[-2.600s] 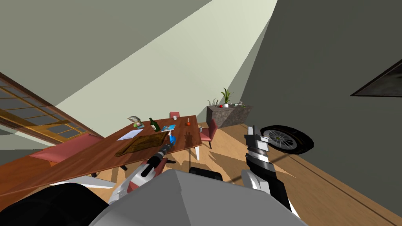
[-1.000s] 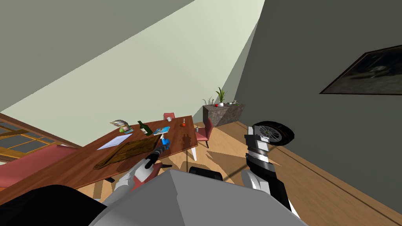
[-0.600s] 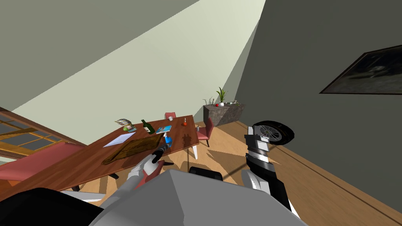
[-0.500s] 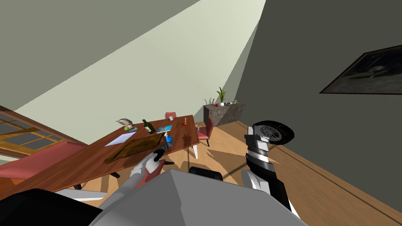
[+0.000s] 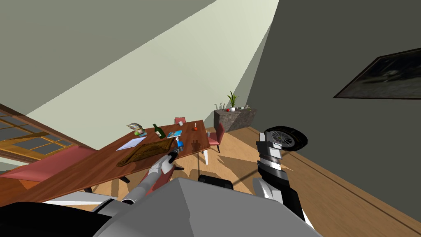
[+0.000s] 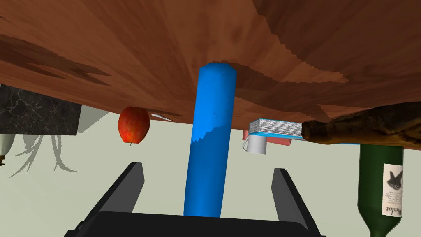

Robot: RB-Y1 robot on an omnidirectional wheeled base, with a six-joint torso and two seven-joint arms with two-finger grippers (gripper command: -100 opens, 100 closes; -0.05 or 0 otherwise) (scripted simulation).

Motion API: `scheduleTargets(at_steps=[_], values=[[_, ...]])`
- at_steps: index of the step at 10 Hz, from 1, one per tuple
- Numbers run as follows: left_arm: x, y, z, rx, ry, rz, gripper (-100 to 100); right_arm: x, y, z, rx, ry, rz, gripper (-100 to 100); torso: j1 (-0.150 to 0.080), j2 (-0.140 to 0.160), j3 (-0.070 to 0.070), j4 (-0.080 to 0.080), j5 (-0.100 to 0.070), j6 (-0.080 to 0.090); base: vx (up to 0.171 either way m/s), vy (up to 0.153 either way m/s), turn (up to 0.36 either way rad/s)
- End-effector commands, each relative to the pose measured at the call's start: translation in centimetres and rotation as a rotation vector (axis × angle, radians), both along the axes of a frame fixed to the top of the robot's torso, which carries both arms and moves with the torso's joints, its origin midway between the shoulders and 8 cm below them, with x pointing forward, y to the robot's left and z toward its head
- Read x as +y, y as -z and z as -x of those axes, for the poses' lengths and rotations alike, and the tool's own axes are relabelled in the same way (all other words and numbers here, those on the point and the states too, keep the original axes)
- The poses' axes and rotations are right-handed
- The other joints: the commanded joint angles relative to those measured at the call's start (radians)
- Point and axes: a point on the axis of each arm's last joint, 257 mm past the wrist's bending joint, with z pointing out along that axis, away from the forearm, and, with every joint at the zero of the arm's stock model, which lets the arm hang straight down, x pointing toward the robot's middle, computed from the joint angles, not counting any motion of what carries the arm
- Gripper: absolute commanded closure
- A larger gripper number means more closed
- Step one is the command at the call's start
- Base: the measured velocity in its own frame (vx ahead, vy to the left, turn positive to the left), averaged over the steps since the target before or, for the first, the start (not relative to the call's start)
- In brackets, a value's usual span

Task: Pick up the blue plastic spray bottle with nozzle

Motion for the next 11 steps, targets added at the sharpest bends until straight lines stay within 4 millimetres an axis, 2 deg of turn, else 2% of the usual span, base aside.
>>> scheduleTargets(at_steps=[1, 2, 3, 5, 6, 8, 9, 11], values=[[-0.3, 0.2, -1.3, 0.003, -0.005, 0.002, -100, 0.0, 0.0, 0.0, 0.0, 0.0, 0.0, 0, 0.0, 0.0, 0.0, 0.0, 0.0, 0.0, -0.074, 0.035, 0.011], [-0.5, -0.6, -2.4, -0.015, 0.0, 0.002, -100, 0.0, 0.0, 0.0, 0.0, 0.0, 0.0, 0, 0.0, 0.0, 0.0, 0.0, 0.0, 0.0, -0.039, 0.013, -0.001], [-1.4, 0.2, -3.0, 0.004, 0.003, 0.003, -100, 0.0, 0.0, 0.0, 0.0, 0.0, 0.0, 0, -0.001, -0.001, -0.001, 0.0, 0.0, 0.0, -0.079, 0.033, 0.026], [-1.5, -0.9, -5.0, -0.015, 0.007, -0.004, -100, 0.0, 0.0, 0.0, 0.0, 0.0, 0.0, 0, 0.0, 0.002, 0.001, 0.0, 0.0, 0.0, -0.077, 0.021, 0.005], [-2.5, -0.2, -5.6, 0.001, 0.012, -0.008, -100, 0.0, 0.0, 0.0, 0.0, 0.0, 0.0, 0, -0.001, 0.0, 0.0, 0.0, 0.0, 0.0, -0.078, 0.041, 0.025], [-2.6, -1.5, -7.6, -0.018, 0.015, -0.015, -100, 0.0, 0.0, 0.0, 0.0, 0.0, 0.0, 0, 0.0, 0.001, 0.001, 0.0, 0.0, 0.0, -0.065, 0.032, 0.004], [-3.4, -0.9, -8.3, -0.005, 0.013, -0.012, -100, 0.0, 0.0, 0.0, 0.0, 0.0, 0.0, 0, -0.001, -0.001, 0.0, 0.0, 0.0, 0.0, -0.064, 0.027, 0.026], [-3.6, -2.3, -10.2, -0.023, 0.023, -0.029, -100, 0.0, 0.0, 0.0, 0.0, 0.0, 0.0, 0, -0.001, 0.001, 0.001, 0.0, 0.0, 0.0, -0.066, 0.024, 0.005]])
